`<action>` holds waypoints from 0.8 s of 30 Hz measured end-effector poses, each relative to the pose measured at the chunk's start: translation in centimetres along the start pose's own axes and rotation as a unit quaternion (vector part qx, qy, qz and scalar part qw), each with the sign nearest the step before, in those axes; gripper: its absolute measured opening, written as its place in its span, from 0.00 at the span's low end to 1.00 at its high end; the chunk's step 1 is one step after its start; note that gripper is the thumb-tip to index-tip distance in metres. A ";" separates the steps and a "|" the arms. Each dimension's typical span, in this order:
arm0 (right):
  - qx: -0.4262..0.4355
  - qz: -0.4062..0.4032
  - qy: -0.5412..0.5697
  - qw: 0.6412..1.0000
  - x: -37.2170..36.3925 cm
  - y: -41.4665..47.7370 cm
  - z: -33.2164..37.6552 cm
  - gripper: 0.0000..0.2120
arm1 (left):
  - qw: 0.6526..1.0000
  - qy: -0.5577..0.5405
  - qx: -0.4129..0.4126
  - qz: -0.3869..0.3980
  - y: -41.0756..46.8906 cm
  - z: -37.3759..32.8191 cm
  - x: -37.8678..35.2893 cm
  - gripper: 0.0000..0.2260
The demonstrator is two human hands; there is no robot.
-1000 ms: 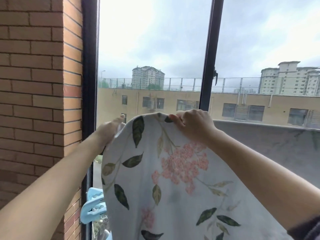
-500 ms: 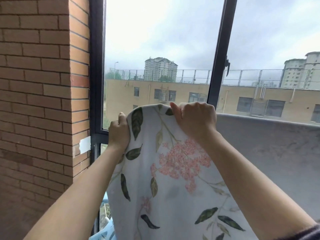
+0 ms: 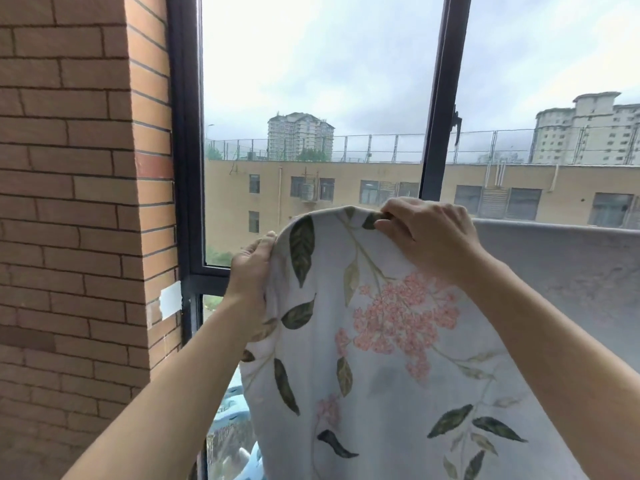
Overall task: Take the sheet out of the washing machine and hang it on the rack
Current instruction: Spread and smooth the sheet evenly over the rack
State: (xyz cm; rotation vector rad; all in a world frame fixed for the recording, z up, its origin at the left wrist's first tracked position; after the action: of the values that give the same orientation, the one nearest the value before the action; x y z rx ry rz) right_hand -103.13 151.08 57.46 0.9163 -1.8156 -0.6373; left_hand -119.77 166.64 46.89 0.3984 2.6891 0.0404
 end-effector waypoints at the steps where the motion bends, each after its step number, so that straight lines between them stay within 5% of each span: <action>1: -0.012 -0.015 0.030 0.999 0.1 -0.1 -0.1 0.15 | 1.000 -0.004 -0.004 0.008 0.2 -0.4 0.3 0.08; 6: -0.103 -0.135 0.138 0.976 0.5 0.4 0.9 0.07 | 0.998 -0.049 -0.036 0.022 3.2 -5.4 2.8 0.08; 15: -0.172 -0.164 0.088 0.967 3.1 6.5 1.6 0.10 | 0.984 -0.052 -0.142 0.089 4.6 -15.9 4.4 0.12; 19: -0.169 -0.139 0.096 0.971 3.0 10.9 3.4 0.13 | 0.985 0.010 -0.174 0.008 5.3 -19.9 7.2 0.11; 24: -0.114 -0.025 0.128 0.985 -0.3 10.9 8.0 0.08 | 0.990 0.105 -0.080 -0.050 7.6 -16.2 11.4 0.12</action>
State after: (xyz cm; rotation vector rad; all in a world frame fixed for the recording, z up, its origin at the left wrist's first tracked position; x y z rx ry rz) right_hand -113.73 157.81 62.40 0.8483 -1.4633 -0.7081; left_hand -134.33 177.63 57.73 0.2191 2.8822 0.2800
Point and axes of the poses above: each hand's wrist, its own y-axis towards the middle knuckle, its own x-axis out of the back of the hand, z = x × y, the point moved 7 cm from there along y, towards the middle knuckle, and after that the axes turned 10 degrees about x, right-handed, at the moved point
